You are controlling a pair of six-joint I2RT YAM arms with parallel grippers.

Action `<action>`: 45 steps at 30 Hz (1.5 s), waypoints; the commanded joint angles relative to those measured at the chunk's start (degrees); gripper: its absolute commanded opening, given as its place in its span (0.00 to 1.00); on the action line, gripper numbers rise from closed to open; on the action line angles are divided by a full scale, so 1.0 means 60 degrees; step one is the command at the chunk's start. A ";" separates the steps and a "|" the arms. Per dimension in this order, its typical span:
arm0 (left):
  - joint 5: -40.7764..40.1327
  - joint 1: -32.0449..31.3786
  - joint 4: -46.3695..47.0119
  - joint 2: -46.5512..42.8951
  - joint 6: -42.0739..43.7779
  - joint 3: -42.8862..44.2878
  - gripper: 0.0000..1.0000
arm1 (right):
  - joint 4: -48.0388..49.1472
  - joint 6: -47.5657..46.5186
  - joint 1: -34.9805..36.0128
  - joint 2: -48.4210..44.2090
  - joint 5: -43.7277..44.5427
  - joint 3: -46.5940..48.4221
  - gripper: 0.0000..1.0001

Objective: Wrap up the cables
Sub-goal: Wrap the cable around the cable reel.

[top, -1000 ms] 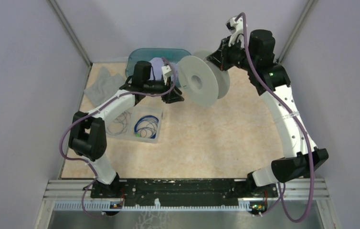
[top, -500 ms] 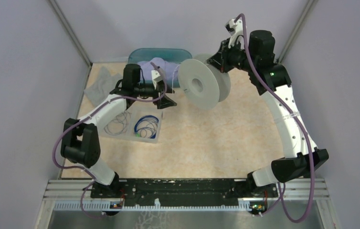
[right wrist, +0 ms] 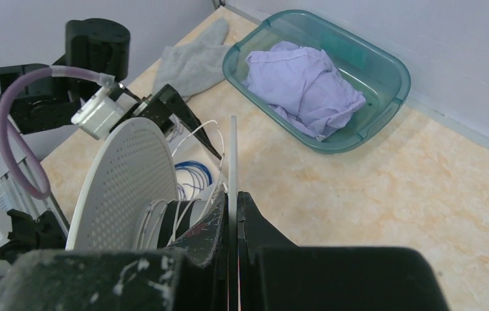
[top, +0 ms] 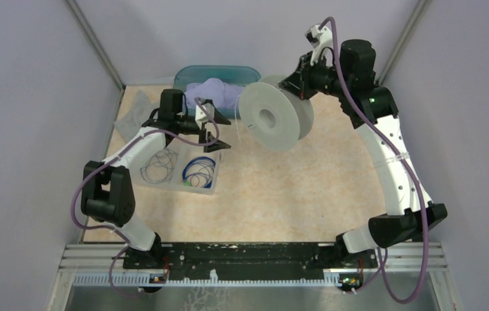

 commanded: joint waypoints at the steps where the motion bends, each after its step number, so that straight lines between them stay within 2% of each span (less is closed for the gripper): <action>1: 0.0678 -0.0020 -0.0712 0.0450 0.2089 0.0308 0.92 | 0.0705 0.0365 -0.0049 -0.0360 -0.0582 0.0769 0.00; 7: 0.1069 -0.0332 -0.0822 0.1074 0.2457 0.0576 0.85 | 0.0695 0.0635 -0.0050 -0.0322 -0.0909 0.1013 0.00; 12: 0.1122 -0.0556 -0.0372 0.1369 0.1881 0.0724 0.79 | 0.0688 0.0684 -0.0049 -0.0317 -0.0967 0.1016 0.00; 20: 0.1280 -0.0611 -0.0434 0.1471 0.1692 0.0661 0.50 | 0.0731 0.0653 -0.0103 -0.0376 -0.0850 0.0806 0.00; 26: 0.1462 -0.0710 -0.0380 0.1484 0.1532 0.0650 0.42 | 0.0797 0.0676 -0.0133 -0.0397 -0.0864 0.0595 0.00; 35: 0.1456 -0.0820 -0.0369 0.1516 0.1503 0.0660 0.35 | 0.0892 0.0683 -0.0181 -0.0484 -0.0864 0.0372 0.00; 40: 0.1419 -0.0828 -0.0400 0.1547 0.1445 0.0667 0.21 | 0.0900 0.0679 -0.0202 -0.0497 -0.0807 0.0307 0.00; 43: 0.1416 -0.0841 -0.0519 0.1453 0.1411 0.0603 0.04 | 0.0927 0.0711 -0.0224 -0.0504 -0.0344 0.0312 0.00; 45: 0.1256 -0.0933 -0.0522 0.1346 0.1291 0.0402 0.01 | 0.0877 0.0787 -0.0226 -0.0468 0.0207 0.0426 0.00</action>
